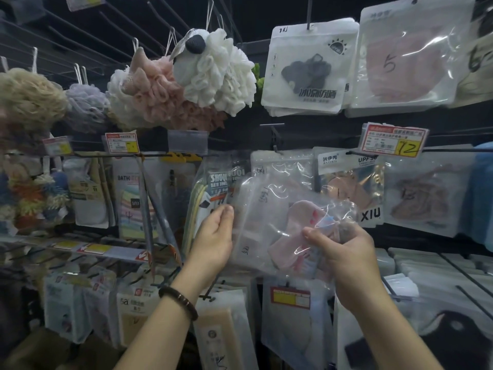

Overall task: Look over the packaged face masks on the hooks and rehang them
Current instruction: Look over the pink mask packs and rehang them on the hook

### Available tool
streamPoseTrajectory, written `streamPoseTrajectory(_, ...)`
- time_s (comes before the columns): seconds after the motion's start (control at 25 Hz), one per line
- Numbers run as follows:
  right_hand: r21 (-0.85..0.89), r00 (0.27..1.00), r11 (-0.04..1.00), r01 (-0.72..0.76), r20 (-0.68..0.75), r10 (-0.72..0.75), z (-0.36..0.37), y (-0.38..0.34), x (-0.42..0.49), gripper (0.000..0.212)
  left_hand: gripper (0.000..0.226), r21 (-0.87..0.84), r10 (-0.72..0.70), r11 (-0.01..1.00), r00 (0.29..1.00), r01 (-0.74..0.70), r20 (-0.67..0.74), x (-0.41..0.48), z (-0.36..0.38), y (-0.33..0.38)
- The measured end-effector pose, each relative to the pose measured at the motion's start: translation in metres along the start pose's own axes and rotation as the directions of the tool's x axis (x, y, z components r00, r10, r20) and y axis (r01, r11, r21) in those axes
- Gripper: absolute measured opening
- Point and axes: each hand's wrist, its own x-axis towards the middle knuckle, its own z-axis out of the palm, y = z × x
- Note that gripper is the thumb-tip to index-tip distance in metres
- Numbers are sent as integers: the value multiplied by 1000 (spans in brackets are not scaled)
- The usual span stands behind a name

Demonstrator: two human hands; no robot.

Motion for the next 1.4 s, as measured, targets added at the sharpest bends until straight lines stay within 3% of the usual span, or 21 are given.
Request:
streamPoseTrajectory(0.12,-6,1000,1000,-5,-4,5,0,0,6,26,37,174,123,975,989,-136,80,-4,0,4)
streamPoseTrajectory(0.2,-24,1000,1000,5,14,-4,0,0,10,28,33,182,46,980,987,-75,156,-7,1,9)
streamPoseTrajectory(0.24,-41,999,999,25,28,-24,-1,-1,12,30,42,175,-26,985,986,-2,162,-7,3,9)
streamPoseTrajectory(0.32,-41,996,998,48,79,-45,-1,-4,16,32,52,150,-95,986,989,77,112,-7,8,7)
streamPoseTrajectory(0.44,-3,989,1000,-3,145,4,-4,-5,18,35,21,64,-41,997,999,41,10,-6,16,1)
streamPoseTrajectory(0.48,-18,987,1000,-25,159,28,-6,-4,18,39,20,28,-52,998,998,53,-17,-7,18,1)
streamPoseTrajectory(0.56,-54,979,996,-68,191,78,-9,-3,16,46,23,-59,-72,996,997,71,-18,-4,22,-3)
streamPoseTrajectory(0.64,-65,975,995,-78,204,89,-10,-4,12,46,41,-117,-122,985,992,124,25,-2,28,-7)
streamPoseTrajectory(0.84,-166,993,986,25,121,-5,-7,-9,6,34,34,-182,-178,967,984,179,24,1,35,-15)
streamPoseTrajectory(1.0,-146,999,989,-6,48,13,-14,-10,8,27,31,-203,-157,966,987,157,15,-1,30,-14)
streamPoseTrajectory(1.16,-161,998,987,8,62,2,-14,-9,5,30,27,-116,-80,990,997,78,-19,1,31,-10)
streamPoseTrajectory(1.28,-155,998,988,29,56,-20,-12,-6,4,42,23,43,12,999,1000,-11,-14,6,27,-14)
streamPoseTrajectory(1.4,-154,998,987,51,37,-45,-12,-2,4,54,28,80,0,997,999,-3,34,3,30,-12)
